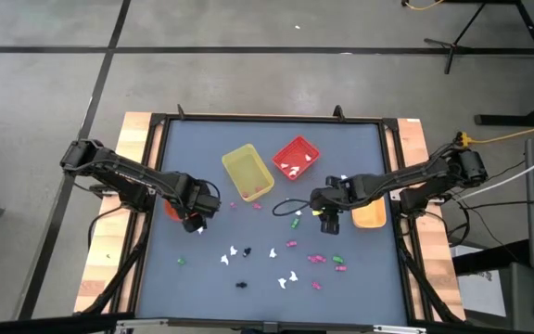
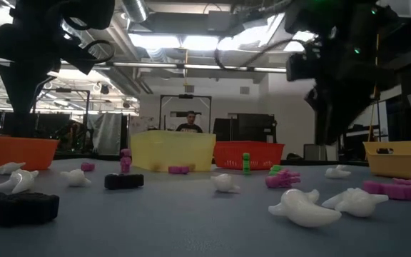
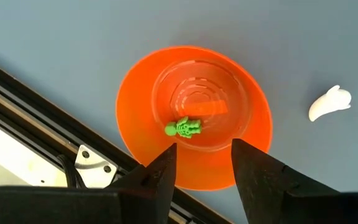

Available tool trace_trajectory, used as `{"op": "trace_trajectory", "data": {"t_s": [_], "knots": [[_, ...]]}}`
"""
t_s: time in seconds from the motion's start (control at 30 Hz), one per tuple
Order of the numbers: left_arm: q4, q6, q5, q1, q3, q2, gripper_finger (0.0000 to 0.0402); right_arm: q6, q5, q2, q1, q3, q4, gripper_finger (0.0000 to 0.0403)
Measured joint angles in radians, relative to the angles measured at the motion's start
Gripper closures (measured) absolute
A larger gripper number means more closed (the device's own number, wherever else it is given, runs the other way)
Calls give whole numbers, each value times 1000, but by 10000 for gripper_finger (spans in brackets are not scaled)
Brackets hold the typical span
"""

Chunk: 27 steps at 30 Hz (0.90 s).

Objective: Sort Halloween decoration
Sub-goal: Put the white ghost toy into the red bin

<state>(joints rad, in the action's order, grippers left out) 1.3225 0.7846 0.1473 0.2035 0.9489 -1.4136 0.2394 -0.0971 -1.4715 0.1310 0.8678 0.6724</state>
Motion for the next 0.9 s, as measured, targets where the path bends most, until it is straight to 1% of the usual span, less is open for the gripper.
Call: {"op": "trace_trajectory", "data": {"t_s": [0.1,0.37,0.63,0.9], "knots": [[0,-1,0,0,0,0,264,0,0,0,0,-34,-57,196],[0,-1,1,0,0,0,264,0,0,0,0,-112,-127,196],[0,-1,1,0,0,0,264,0,0,0,0,-202,-259,196],[0,-1,1,0,0,0,264,1,0,3,0,-240,-298,196]]}}
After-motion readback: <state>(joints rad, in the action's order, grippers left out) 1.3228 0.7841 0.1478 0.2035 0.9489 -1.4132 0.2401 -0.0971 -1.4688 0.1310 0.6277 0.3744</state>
